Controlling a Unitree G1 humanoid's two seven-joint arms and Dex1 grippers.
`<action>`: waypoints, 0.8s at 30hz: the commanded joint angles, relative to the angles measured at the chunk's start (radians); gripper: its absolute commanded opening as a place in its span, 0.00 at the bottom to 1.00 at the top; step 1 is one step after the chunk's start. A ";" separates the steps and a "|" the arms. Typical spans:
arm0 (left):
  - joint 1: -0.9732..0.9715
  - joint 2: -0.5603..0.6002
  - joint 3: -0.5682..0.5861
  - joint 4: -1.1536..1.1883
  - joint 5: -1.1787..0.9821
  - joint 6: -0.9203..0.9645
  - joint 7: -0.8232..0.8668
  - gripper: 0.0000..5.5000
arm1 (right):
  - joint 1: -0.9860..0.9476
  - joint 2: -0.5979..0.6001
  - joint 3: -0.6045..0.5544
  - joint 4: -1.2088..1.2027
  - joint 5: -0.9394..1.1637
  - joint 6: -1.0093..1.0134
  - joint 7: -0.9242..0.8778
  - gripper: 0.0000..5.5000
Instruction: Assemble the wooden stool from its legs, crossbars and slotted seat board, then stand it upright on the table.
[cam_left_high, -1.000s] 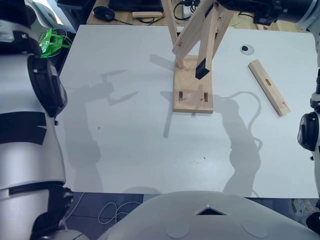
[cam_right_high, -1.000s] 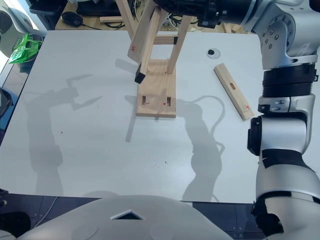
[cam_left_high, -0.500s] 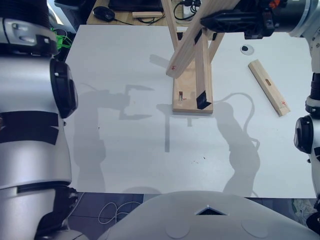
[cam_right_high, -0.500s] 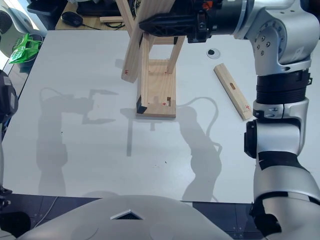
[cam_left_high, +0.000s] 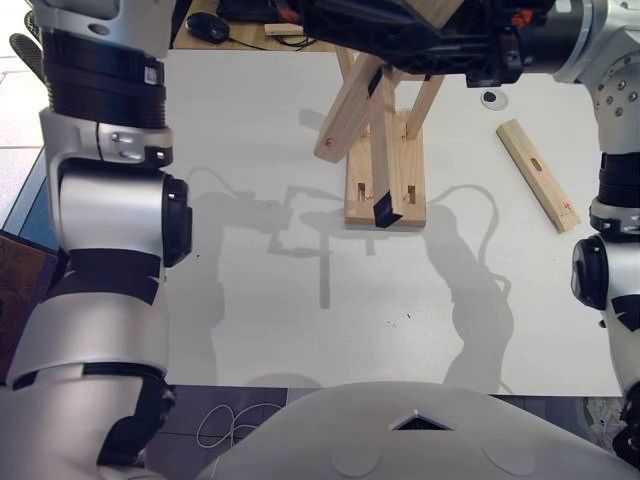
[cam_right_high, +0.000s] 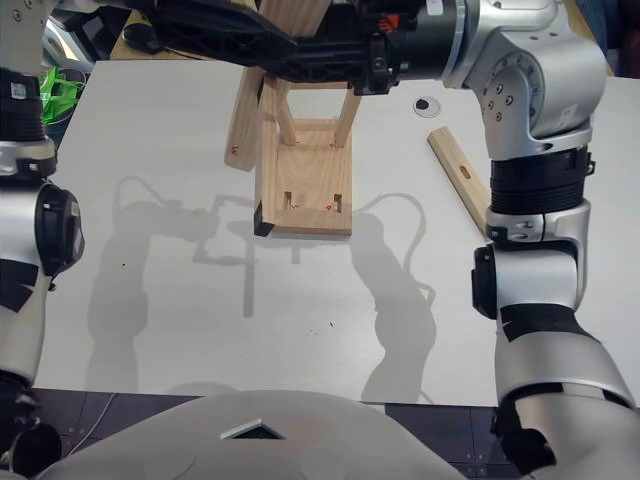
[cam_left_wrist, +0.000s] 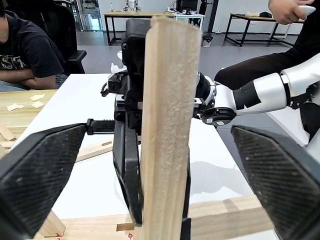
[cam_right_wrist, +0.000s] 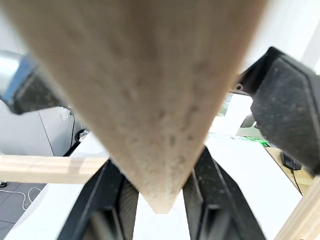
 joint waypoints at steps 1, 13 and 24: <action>0.010 -0.021 -0.012 -0.033 -0.007 0.024 0.022 0.85 | 0.008 0.005 -0.002 -0.022 0.004 0.007 -0.008 0.19; 0.036 -0.019 -0.032 -0.093 -0.011 0.058 0.051 0.54 | 0.046 -0.001 -0.007 -0.061 0.014 0.039 -0.016 0.19; 0.036 0.020 -0.140 -0.113 0.050 -0.012 -0.028 0.23 | 0.106 -0.012 0.000 -0.144 0.045 0.116 -0.015 0.19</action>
